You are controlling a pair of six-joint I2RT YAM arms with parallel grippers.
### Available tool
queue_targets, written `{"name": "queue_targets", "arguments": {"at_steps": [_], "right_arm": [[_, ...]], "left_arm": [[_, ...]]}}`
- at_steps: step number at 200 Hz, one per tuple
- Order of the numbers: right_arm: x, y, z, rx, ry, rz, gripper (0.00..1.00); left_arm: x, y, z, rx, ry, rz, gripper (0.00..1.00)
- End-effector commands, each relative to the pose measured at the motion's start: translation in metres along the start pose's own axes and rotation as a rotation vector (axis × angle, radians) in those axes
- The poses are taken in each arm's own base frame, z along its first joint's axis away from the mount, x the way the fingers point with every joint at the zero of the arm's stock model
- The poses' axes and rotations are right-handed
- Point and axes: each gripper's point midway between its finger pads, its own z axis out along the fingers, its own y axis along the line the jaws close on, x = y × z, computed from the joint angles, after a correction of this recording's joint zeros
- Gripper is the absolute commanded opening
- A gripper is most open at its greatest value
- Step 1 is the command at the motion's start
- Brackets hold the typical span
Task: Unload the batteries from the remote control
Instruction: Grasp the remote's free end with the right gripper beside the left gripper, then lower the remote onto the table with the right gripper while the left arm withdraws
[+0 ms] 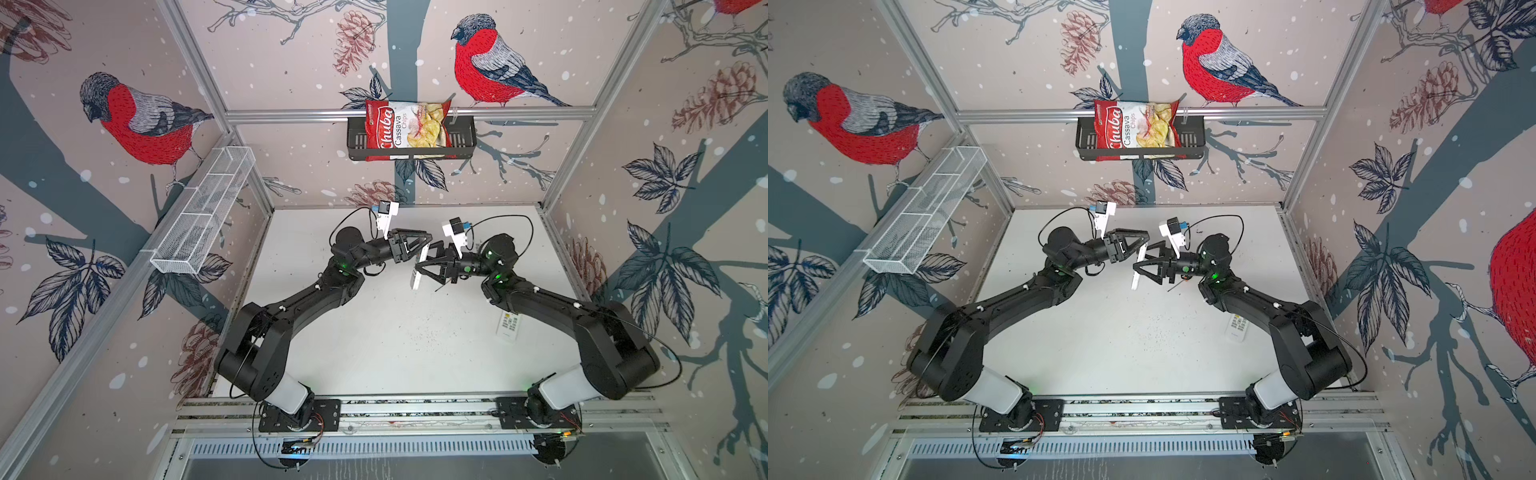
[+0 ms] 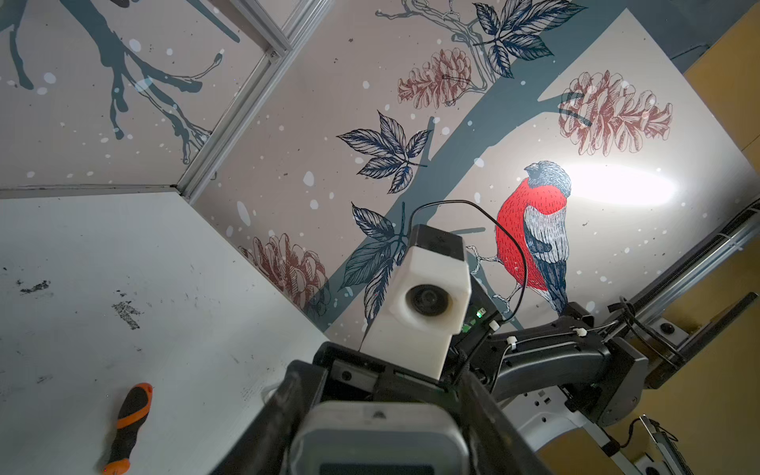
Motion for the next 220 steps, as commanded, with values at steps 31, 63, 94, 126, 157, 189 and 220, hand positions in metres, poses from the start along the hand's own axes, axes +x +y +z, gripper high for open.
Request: {"name": "queue_targets", "arguments": {"at_steps": [31,63,94,126,157,189,220], "right_arm": [[-0.009,-0.007,-0.005,0.025,-0.038,0.023,0.64],[-0.012,-0.005,-0.006,0.022,-0.045,0.020,0.55],[-0.013,-0.002,-0.007,0.020,-0.047,0.015,0.49],[-0.014,0.001,-0.008,0.019,-0.047,0.006,0.44],[-0.012,-0.001,-0.008,0.034,-0.037,0.008,0.43],[-0.005,-0.004,-0.011,0.063,-0.015,0.020,0.43],[0.003,-0.010,-0.014,0.119,0.028,0.044,0.40]], "left_arm": [[-0.006,-0.008,0.000,0.021,-0.018,0.065,0.52],[-0.005,-0.006,-0.001,0.017,-0.020,0.062,0.52],[-0.005,-0.006,-0.001,0.019,-0.019,0.063,0.52],[-0.003,-0.005,-0.001,0.019,-0.020,0.059,0.57],[-0.003,0.001,-0.002,0.000,-0.024,0.046,0.83],[-0.011,0.011,-0.011,-0.060,-0.060,0.033,0.98],[-0.022,0.033,-0.044,-0.193,-0.159,0.007,0.98]]}}
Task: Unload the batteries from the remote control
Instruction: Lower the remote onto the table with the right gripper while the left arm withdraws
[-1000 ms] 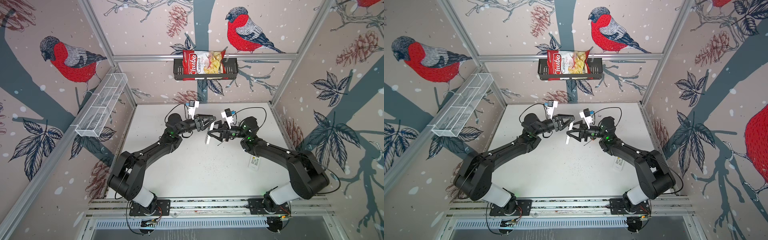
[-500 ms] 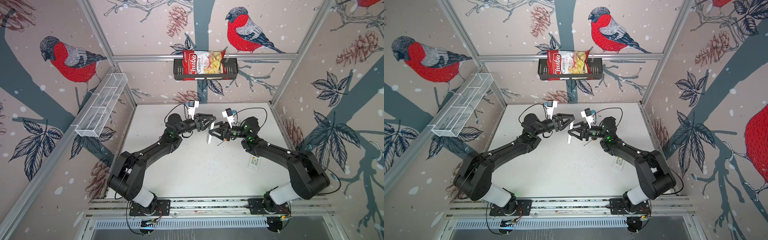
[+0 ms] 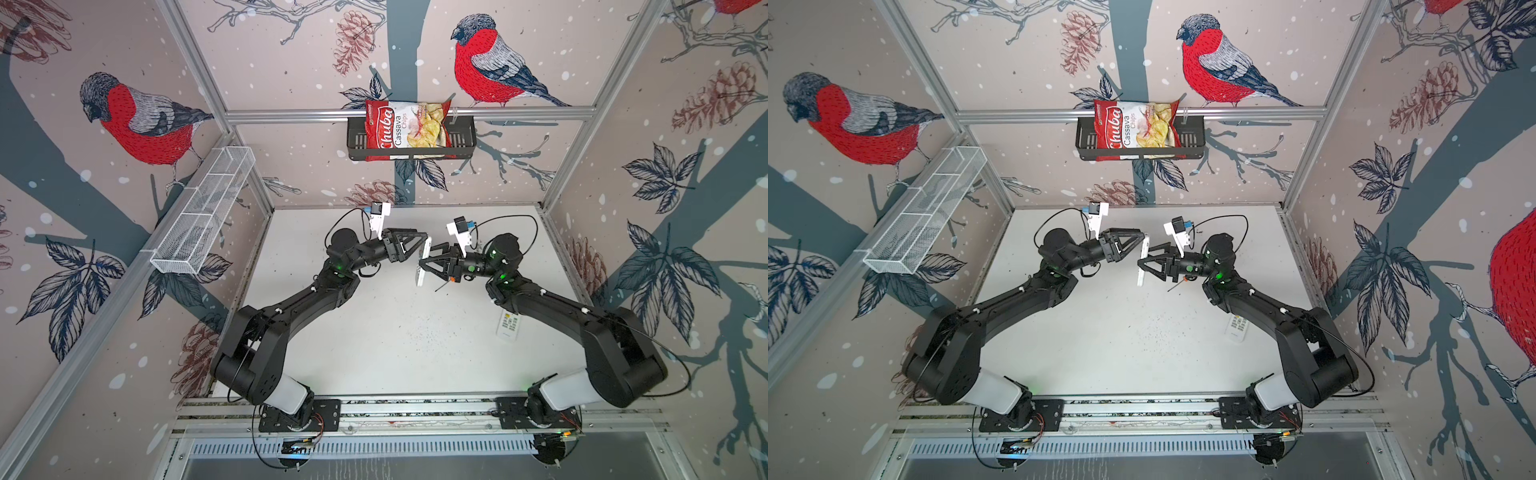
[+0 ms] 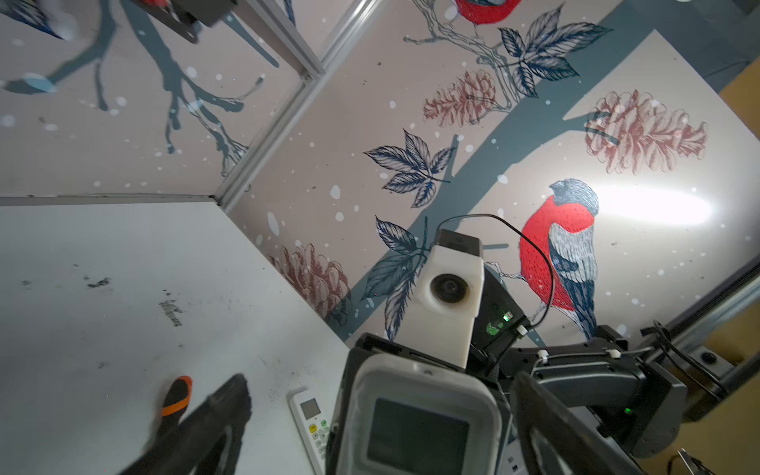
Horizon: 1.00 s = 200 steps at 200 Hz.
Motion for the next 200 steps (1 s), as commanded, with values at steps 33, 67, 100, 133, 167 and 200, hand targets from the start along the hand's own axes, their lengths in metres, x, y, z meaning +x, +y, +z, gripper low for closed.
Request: {"name": "queue_targets", "arguments": {"at_steps": [33,67,100,133,167,200], "right_arm": [[0.021,-0.027,-0.006,0.234,0.127,0.015,0.40],[0.046,-0.051,-0.011,0.456,0.262,0.056,0.36],[0.072,-0.069,-0.009,0.638,0.422,0.056,0.35],[0.108,-0.093,0.005,0.781,0.618,0.045,0.36],[0.141,-0.117,0.024,0.840,0.766,0.047,0.35],[0.168,-0.128,0.044,0.835,0.883,0.021,0.36]], "left_arm": [[-0.007,0.058,-0.054,-0.424,-0.116,0.001,0.98],[0.004,0.075,-0.097,-0.642,-0.153,0.037,0.98],[0.020,0.076,-0.127,-0.741,-0.140,0.076,0.98],[0.041,0.073,-0.150,-0.780,-0.111,0.101,0.98],[0.055,0.068,-0.173,-0.828,-0.097,0.131,0.98],[0.068,0.066,-0.192,-0.855,-0.116,0.137,0.98]]}}
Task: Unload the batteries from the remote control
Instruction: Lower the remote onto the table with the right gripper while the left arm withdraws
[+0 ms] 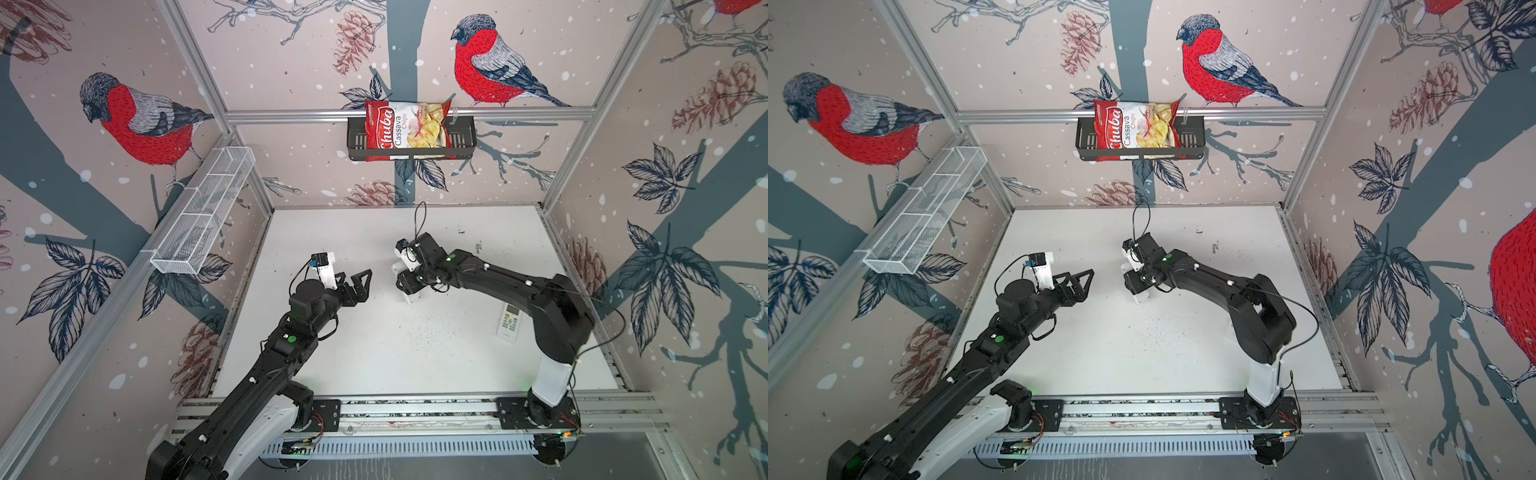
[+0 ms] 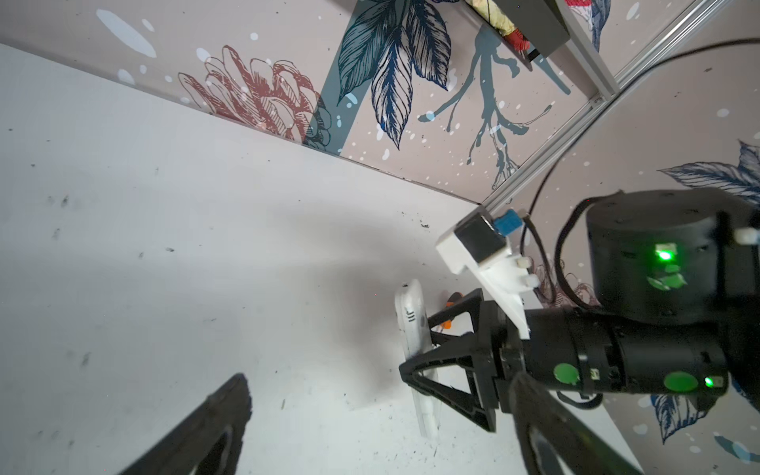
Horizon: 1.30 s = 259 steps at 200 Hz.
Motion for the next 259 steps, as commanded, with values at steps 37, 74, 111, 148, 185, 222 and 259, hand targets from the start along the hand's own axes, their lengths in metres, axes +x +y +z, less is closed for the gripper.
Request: {"name": "queue_targets", "arguments": {"at_steps": [37,74,111,148,185,222,259], "right_arm": [[0.016,0.000,0.039,0.065,0.159,-0.093,0.41],[0.026,-0.003,0.059,0.088,0.204,-0.121,0.47],[0.032,-0.003,0.073,0.098,0.234,-0.146,0.56],[0.038,0.000,0.076,0.113,0.243,-0.177,0.71],[0.044,-0.006,0.067,0.175,0.254,-0.192,0.75],[0.057,-0.012,0.055,0.202,0.260,-0.180,0.75],[0.072,-0.027,0.042,0.250,0.257,-0.154,0.75]], "left_arm": [[0.020,0.022,-0.013,-0.073,0.013,0.012,0.98],[0.030,0.025,-0.010,-0.062,0.029,-0.015,0.97],[0.033,0.027,-0.008,-0.070,0.036,-0.028,0.97],[0.034,0.029,-0.010,-0.081,0.040,-0.024,0.97],[0.034,0.033,-0.014,-0.101,0.035,-0.021,0.98],[0.034,0.036,-0.014,-0.118,0.032,-0.010,0.98],[0.037,0.036,-0.014,-0.118,0.045,0.000,0.98]]}}
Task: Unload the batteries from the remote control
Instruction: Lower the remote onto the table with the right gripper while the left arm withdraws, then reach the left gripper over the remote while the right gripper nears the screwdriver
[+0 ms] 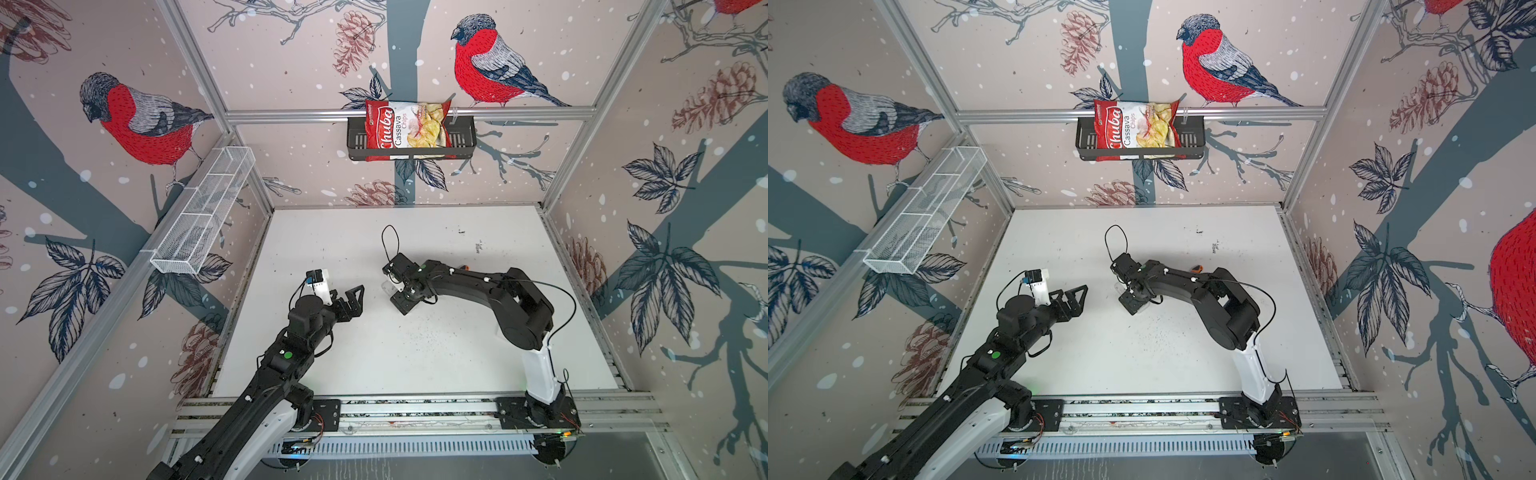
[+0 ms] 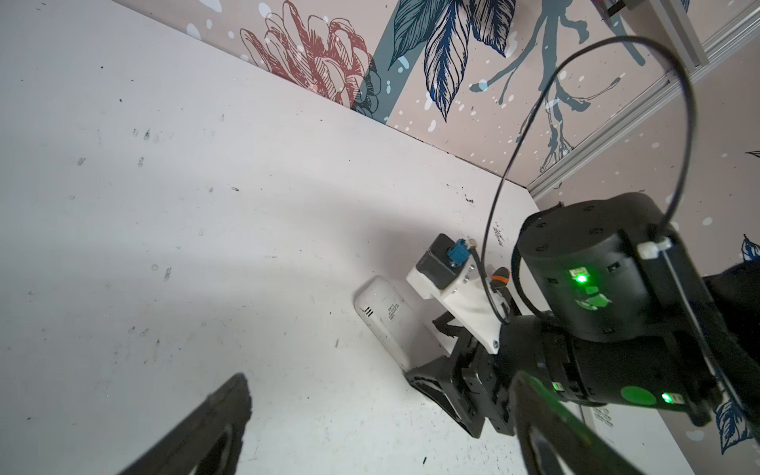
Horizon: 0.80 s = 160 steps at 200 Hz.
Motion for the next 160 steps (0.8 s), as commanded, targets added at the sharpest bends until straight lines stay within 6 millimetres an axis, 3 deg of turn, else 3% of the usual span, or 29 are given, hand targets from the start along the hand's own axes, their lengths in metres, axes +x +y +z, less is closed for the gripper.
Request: {"name": "queue_targets", "arguments": {"at_steps": [1,29,63,92,125,160], "right_arm": [[0.015,-0.014,-0.004,0.054,0.019,0.027,0.75],[0.024,-0.030,-0.009,0.077,0.007,0.069,0.76],[0.021,-0.054,-0.005,0.115,-0.015,0.135,0.75],[0.018,-0.061,-0.007,0.098,-0.043,0.164,0.76],[0.010,-0.067,-0.024,0.037,-0.134,0.225,0.76],[0.003,-0.079,-0.057,-0.105,-0.314,0.354,0.79]], "left_arm": [[0.001,0.002,-0.001,-0.011,0.002,0.023,0.98],[0.002,0.002,-0.001,-0.008,-0.002,0.031,0.98],[0.005,-0.001,0.003,0.020,0.001,0.066,0.95],[0.011,-0.013,0.014,0.061,0.058,0.138,0.93],[0.026,-0.029,0.038,0.046,0.161,0.245,0.94],[0.047,-0.047,0.063,0.027,0.286,0.371,0.96]]}}
